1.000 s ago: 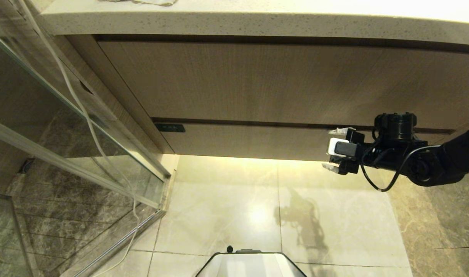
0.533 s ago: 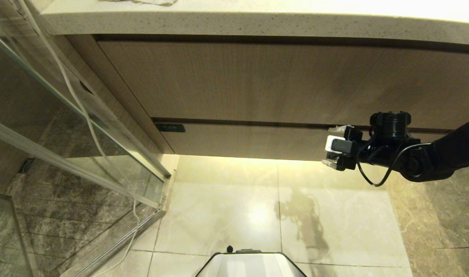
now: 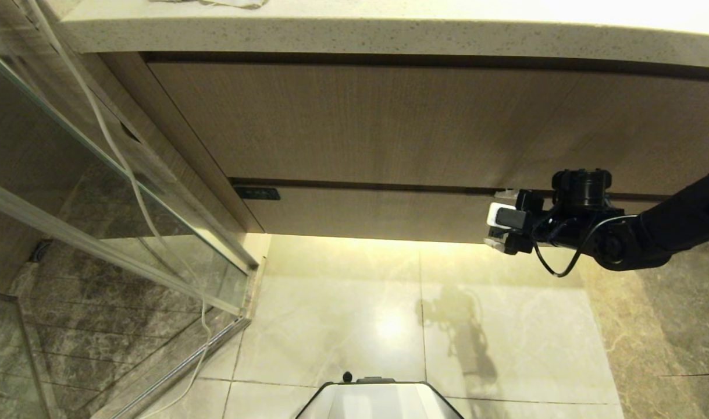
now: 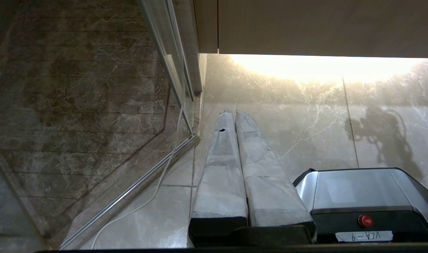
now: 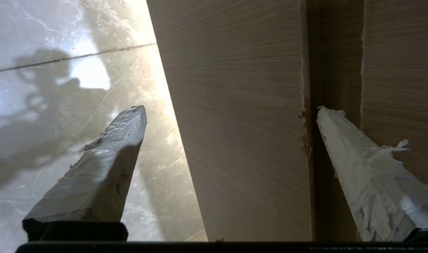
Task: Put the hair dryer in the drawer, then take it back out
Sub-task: Pull open the drawer
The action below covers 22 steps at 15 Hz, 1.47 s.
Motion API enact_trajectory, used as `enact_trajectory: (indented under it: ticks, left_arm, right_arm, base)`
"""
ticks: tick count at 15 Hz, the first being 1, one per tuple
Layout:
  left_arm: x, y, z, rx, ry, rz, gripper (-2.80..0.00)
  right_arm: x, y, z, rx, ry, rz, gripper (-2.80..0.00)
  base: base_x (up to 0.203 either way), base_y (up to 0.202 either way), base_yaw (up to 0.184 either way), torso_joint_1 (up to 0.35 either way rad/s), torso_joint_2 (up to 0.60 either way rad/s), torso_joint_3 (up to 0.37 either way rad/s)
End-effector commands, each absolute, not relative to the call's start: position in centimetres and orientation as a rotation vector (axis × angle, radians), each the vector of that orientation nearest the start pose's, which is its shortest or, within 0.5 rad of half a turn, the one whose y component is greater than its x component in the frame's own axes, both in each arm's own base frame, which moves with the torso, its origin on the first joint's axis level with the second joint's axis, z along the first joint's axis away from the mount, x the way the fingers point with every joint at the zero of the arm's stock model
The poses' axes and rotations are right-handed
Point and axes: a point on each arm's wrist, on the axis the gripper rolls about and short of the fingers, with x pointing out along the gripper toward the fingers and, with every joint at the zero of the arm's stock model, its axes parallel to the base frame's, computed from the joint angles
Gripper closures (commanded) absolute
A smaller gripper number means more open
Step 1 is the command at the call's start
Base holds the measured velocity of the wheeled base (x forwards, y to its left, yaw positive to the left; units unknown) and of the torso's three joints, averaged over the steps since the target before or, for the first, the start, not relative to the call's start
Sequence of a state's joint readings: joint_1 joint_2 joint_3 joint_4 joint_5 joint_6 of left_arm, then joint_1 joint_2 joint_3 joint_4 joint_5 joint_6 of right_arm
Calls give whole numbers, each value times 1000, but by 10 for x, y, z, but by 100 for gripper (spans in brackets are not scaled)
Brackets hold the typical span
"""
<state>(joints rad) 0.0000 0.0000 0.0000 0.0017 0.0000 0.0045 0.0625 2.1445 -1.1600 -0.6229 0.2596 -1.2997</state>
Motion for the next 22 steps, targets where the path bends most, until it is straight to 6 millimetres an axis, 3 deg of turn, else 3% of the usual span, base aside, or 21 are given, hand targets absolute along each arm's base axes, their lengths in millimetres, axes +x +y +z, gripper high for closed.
enact_trajectory:
  ticks: [1, 13, 22]
  left_arm:
    - [-23, 0, 75, 5, 1, 0, 0]
    - [-23, 0, 75, 5, 3, 0, 0]
    - [-23, 0, 75, 5, 3, 0, 0]
  right_arm:
    - [423, 32, 110, -1245, 91, 499, -280]
    - [452, 34, 108, -1258, 3, 433, -280]
    - [443, 33, 89, -1219, 176, 485, -280]
  base:
    - [0, 0, 0, 0, 0, 0]
    - [0, 0, 0, 0, 0, 0]
    - [0, 0, 0, 0, 0, 0]
